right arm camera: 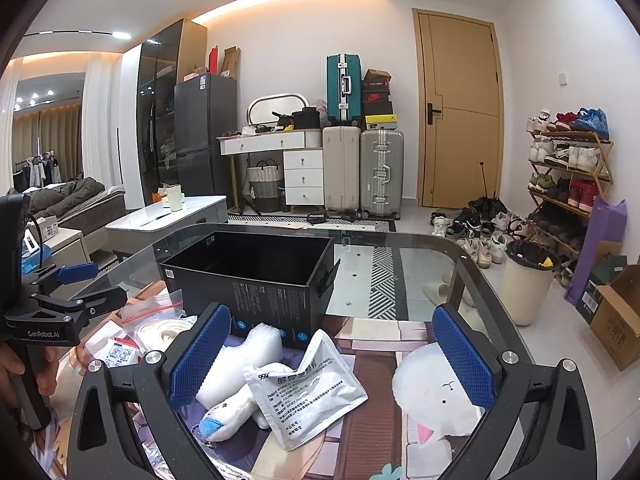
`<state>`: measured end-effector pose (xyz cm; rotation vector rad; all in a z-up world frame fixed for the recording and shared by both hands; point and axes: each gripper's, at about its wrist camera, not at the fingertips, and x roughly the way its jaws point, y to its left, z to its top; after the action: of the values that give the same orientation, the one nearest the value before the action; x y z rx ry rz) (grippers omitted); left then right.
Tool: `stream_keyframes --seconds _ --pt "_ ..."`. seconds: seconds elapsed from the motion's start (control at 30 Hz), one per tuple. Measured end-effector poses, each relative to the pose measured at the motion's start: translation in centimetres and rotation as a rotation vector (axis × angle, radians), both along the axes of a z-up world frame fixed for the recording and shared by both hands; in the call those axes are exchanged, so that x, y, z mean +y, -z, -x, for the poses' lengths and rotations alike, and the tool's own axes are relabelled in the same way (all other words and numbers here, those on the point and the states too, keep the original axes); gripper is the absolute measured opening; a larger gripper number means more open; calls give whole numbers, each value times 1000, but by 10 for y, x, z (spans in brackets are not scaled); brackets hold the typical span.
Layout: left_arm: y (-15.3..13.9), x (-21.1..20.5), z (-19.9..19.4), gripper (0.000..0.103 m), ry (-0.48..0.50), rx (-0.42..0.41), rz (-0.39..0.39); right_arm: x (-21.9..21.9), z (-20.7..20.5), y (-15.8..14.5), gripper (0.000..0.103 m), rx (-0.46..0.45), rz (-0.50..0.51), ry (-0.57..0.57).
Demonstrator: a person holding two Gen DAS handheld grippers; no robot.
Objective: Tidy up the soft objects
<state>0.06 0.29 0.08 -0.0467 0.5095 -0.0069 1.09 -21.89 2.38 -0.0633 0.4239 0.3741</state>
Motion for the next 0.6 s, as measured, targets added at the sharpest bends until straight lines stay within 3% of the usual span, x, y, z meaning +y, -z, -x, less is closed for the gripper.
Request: stream_keyframes --seconds 0.6 --pt "-1 -1 1 103 1 -5 -2 0 0 0 103 0 -2 1"
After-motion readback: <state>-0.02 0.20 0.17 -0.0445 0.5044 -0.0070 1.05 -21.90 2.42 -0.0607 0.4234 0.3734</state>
